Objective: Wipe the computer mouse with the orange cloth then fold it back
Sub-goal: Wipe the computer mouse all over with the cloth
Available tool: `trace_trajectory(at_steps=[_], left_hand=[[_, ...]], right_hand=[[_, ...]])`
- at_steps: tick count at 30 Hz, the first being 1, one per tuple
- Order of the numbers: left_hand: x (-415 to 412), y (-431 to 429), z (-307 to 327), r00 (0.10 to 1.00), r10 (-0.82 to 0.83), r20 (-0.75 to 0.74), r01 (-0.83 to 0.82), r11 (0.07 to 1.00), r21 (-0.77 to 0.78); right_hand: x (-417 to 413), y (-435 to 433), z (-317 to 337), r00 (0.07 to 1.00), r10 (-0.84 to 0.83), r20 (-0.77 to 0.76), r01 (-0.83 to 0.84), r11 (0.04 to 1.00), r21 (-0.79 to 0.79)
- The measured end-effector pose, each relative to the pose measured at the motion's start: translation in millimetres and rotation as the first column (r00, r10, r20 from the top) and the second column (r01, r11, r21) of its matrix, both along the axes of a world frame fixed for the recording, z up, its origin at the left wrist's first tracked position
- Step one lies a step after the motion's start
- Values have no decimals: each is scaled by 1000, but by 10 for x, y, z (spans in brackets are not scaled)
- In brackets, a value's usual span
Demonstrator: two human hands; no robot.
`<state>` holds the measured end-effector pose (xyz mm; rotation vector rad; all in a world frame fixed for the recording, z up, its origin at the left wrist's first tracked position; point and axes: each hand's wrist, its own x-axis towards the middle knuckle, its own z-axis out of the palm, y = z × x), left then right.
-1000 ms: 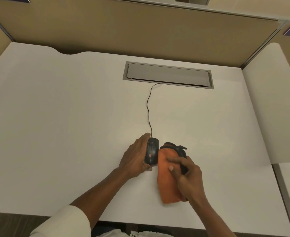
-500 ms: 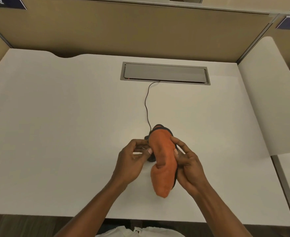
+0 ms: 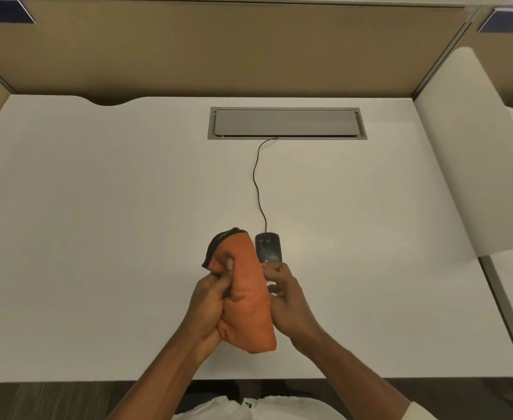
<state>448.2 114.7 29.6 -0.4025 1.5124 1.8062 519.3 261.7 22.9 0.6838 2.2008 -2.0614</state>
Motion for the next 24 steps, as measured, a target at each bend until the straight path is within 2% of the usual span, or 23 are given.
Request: trace_trajectory(at_steps=[2, 4, 6, 9, 11, 13, 16, 19, 21, 24], left_hand=[[-21, -27, -3, 1000, 5, -9, -5, 1000, -4], [-28, -7, 13, 998, 10, -56, -13, 999, -39], [-38, 49, 30, 984, -22, -178, -10, 983, -181], [-111, 153, -40, 935, -114, -336, -38, 909, -415], [-199, 225, -116, 917, -149, -370, -53, 874, -483], [-281, 293, -188, 916, -158, -370, -50, 868, -494], [-377, 392, -284, 909, -181, -376, -47, 851, -522], [-457, 505, -359, 914, -181, -363, -44, 846, -531], [-507, 567, -386, 915, -180, -361, -51, 836, -547], [-545, 623, -422, 916, -186, -355, -60, 812, -581]], right_hand=[[34, 77, -23, 998, 56, -16, -54, 992, 116], [68, 138, -45, 999, 18, -39, -16, 999, 50], [89, 161, -59, 997, -77, -23, 75, 994, -80], [82, 237, -108, 986, -170, 0, 169, 980, -106], [37, 350, -178, 980, -200, -15, 199, 980, -10], [-28, 515, -270, 980, -191, -53, 198, 956, 217], [-177, 765, -391, 998, -8, -65, 40, 863, 503], [-367, 971, -461, 974, 220, 55, -208, 770, 604], [-486, 1060, -492, 929, 341, 143, -344, 657, 670], [-585, 1130, -530, 880, 424, 212, -444, 577, 686]])
